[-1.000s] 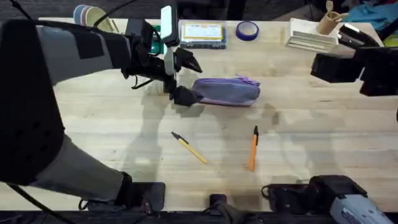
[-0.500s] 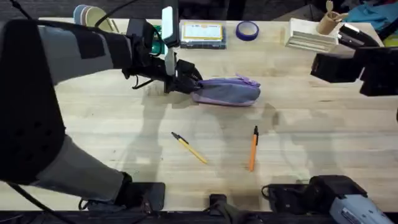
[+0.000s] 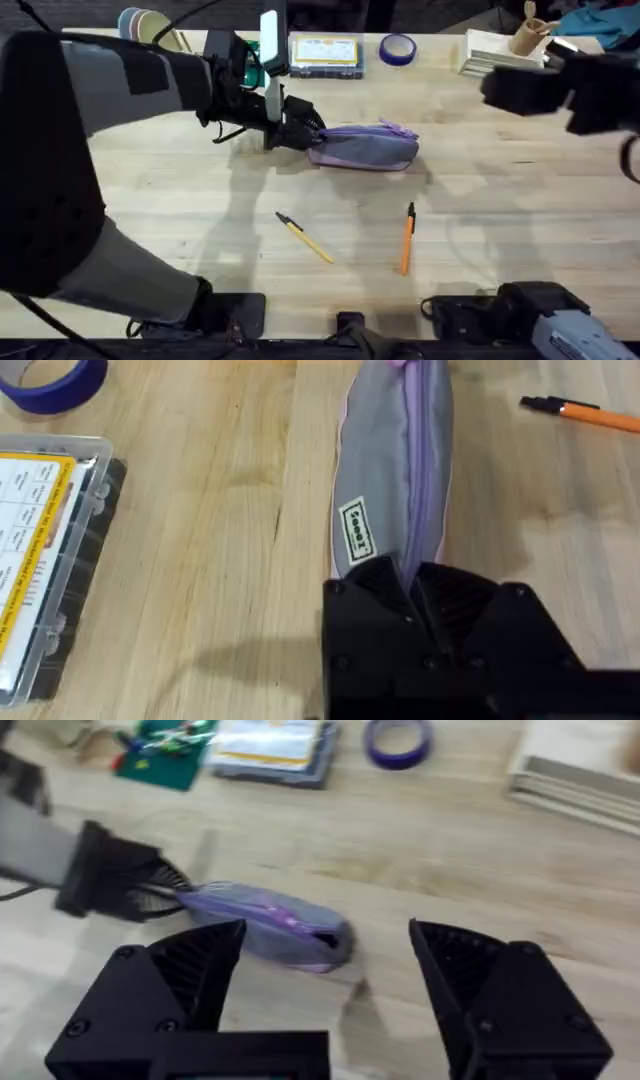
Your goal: Unzip the bag, pick up the pens from the table one at a time and place them inside, then zip the bag closed.
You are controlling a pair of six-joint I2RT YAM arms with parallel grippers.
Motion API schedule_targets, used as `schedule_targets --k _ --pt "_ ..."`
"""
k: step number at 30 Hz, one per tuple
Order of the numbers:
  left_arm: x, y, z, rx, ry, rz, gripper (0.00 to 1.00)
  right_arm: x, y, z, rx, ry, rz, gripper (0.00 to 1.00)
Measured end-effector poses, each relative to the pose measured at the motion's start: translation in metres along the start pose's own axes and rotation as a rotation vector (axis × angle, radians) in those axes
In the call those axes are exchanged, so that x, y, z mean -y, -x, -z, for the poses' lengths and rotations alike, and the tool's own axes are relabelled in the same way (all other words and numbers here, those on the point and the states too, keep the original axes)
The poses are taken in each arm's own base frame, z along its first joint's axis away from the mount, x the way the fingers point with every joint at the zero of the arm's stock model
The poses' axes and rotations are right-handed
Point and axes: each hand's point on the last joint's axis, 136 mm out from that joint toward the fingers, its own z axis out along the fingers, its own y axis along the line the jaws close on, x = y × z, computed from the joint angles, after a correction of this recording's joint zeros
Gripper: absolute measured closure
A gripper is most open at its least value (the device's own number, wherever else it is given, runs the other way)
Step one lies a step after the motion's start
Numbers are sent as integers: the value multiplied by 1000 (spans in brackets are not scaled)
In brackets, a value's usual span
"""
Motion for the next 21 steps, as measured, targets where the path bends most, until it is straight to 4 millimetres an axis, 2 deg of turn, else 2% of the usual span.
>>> schedule_targets --k 4,12,16,21 --pt "0 0 0 0 0 0 956 -14 -1 -21 -49 112 -14 4" --pt "0 0 0 0 0 0 957 -36 -27 -63 -222 252 -44 4" --pt "0 0 0 0 0 0 957 -52 -37 -73 -276 303 -17 5" --pt "0 0 0 0 0 0 958 -70 -48 -79 -303 368 125 5"
